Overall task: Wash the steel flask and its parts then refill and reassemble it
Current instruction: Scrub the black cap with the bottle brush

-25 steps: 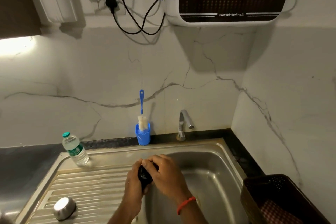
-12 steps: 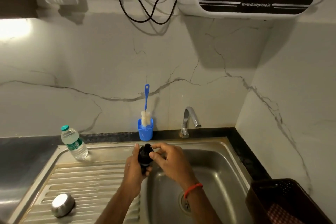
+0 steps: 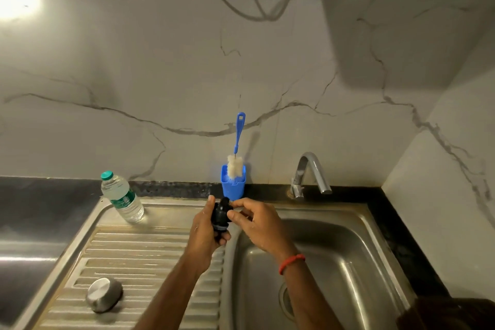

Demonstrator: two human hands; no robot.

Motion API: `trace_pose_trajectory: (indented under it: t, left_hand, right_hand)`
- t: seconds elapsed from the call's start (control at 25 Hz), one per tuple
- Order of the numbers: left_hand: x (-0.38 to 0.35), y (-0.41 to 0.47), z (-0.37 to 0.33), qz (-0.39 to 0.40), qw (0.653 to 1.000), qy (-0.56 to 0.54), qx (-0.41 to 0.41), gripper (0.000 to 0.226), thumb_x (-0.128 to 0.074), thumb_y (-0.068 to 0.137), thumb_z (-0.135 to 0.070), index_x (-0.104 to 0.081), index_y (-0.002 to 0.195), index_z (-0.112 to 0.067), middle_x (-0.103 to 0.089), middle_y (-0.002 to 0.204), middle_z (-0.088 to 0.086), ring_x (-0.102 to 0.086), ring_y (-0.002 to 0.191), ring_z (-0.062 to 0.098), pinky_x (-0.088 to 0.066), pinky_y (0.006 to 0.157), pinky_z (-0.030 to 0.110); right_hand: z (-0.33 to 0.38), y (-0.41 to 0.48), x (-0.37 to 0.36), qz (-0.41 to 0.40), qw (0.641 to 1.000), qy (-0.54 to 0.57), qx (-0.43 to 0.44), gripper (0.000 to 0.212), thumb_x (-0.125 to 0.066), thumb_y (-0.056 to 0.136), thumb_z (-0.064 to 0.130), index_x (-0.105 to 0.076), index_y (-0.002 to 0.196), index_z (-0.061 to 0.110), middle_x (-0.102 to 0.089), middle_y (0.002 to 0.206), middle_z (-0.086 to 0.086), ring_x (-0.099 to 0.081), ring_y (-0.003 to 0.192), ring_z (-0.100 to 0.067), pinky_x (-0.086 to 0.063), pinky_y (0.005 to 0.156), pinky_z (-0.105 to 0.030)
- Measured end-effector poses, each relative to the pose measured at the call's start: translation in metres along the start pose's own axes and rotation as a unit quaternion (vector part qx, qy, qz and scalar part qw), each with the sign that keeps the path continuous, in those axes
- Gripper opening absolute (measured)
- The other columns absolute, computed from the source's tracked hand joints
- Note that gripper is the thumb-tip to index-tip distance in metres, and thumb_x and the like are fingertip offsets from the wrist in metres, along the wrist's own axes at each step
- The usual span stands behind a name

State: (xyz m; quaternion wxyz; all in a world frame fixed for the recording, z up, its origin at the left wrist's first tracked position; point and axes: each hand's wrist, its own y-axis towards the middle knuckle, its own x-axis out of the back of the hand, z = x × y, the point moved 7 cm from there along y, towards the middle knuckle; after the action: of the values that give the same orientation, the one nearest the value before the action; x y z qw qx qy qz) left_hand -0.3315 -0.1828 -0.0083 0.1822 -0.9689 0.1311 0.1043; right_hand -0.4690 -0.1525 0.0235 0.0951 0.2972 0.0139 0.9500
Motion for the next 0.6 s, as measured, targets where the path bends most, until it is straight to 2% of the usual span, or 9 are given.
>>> trace_pose_trajectory:
  t: [0.16,0.28,0.44,0.52,0.6]
  left_hand:
    - [0.008,0.025,-0.004,-0.025,1.000,-0.004,0.006,0.060,-0.040,0.103,-0.058,-0.071,0.108,-0.006,-0.072,0.091,0.017,-0.050,0.050,0.020,-0.037,0.050,0.030]
    - [0.010,0.046,-0.015,-0.044,0.999,-0.010,-0.002,0.056,-0.042,0.103,-0.056,-0.073,0.104,-0.011,-0.073,0.092,0.016,-0.051,0.050,0.020,-0.035,0.053,0.031]
    - [0.011,0.074,-0.026,-0.060,0.998,-0.008,-0.009,0.055,-0.042,0.104,-0.055,-0.070,0.111,-0.008,-0.073,0.097,0.017,-0.053,0.050,0.019,-0.037,0.054,0.030]
    - [0.011,0.085,-0.027,-0.067,0.998,-0.003,-0.013,0.058,-0.043,0.103,-0.056,-0.068,0.115,-0.005,-0.072,0.100,0.019,-0.055,0.051,0.019,-0.039,0.054,0.030]
    - [0.012,0.094,-0.024,-0.077,0.997,-0.003,-0.010,0.059,-0.043,0.103,-0.056,-0.068,0.117,-0.005,-0.072,0.101,0.019,-0.056,0.052,0.019,-0.041,0.056,0.030]
  right_hand:
    - [-0.015,0.043,0.018,-0.030,0.995,0.088,-0.040,0.021,-0.068,0.091,0.044,-0.071,0.105,0.028,-0.074,0.085,0.002,-0.072,0.077,-0.013,-0.062,0.073,-0.041]
    - [-0.013,0.081,0.032,-0.052,0.995,0.079,-0.040,0.029,-0.069,0.091,0.043,-0.067,0.115,0.026,-0.074,0.081,0.000,-0.072,0.071,-0.017,-0.061,0.071,-0.047]
    - [-0.006,0.119,0.038,-0.069,0.996,0.040,-0.036,0.047,-0.068,0.089,0.049,-0.051,0.127,0.027,-0.069,0.068,-0.005,-0.071,0.068,-0.023,-0.060,0.066,-0.047]
    - [0.001,0.134,0.035,-0.059,0.997,0.038,-0.038,0.048,-0.067,0.090,0.047,-0.047,0.130,0.028,-0.068,0.069,-0.010,-0.071,0.069,-0.027,-0.061,0.066,-0.046]
    - [0.009,0.150,0.034,-0.044,0.998,0.006,-0.039,0.038,-0.062,0.094,0.043,-0.053,0.126,0.025,-0.069,0.070,-0.004,-0.071,0.069,-0.020,-0.061,0.069,-0.041]
